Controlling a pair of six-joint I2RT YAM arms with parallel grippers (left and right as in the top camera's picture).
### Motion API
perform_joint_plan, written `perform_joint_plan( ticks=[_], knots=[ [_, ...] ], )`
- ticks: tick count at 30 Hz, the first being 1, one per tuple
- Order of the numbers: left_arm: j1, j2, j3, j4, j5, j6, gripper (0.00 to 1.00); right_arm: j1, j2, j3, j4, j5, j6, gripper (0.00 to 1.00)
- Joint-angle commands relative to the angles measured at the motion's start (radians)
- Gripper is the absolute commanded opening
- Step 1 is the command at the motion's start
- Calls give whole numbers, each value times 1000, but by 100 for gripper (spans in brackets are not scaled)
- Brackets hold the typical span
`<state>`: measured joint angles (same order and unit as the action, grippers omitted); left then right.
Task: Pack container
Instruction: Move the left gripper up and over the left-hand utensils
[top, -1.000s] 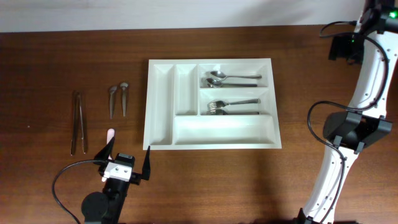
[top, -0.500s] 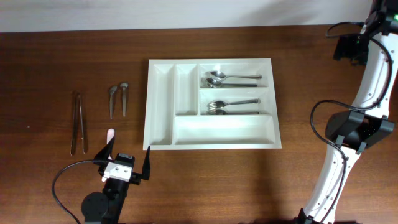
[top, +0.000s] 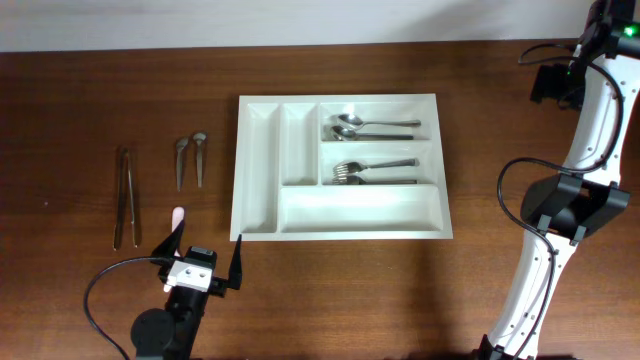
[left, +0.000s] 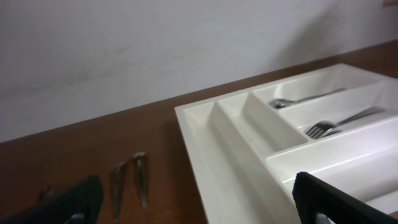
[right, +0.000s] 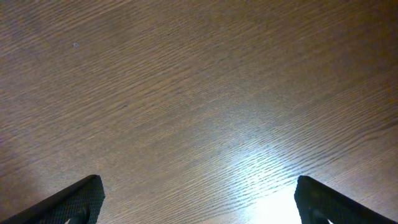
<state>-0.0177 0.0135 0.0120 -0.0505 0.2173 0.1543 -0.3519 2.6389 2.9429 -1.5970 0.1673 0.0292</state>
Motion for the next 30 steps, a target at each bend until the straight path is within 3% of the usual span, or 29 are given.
perform_joint_plan(
  ticks=[1, 5, 9, 14, 17, 25, 30],
  knots=[
    [-3, -8, 8, 0, 30, -101, 99, 0, 8, 0, 1, -2, 13, 99],
    [19, -6, 87, -56, 27, -129, 99, 0, 8, 0, 1, -2, 13, 99],
    [88, 63, 312, -296, -31, -62, 99, 0, 8, 0, 1, -2, 13, 99],
    [192, 313, 640, -599, -125, 5, 99, 0, 8, 0, 1, -2, 13, 98],
    [249, 514, 830, -704, -141, 52, 99, 0, 8, 0, 1, -2, 13, 99],
    [277, 955, 1184, -717, -87, 260, 99, 0, 8, 0, 1, -2, 13, 99],
    [332, 1204, 1358, -812, -232, 181, 99, 0, 8, 0, 1, -2, 13, 99]
  ],
)
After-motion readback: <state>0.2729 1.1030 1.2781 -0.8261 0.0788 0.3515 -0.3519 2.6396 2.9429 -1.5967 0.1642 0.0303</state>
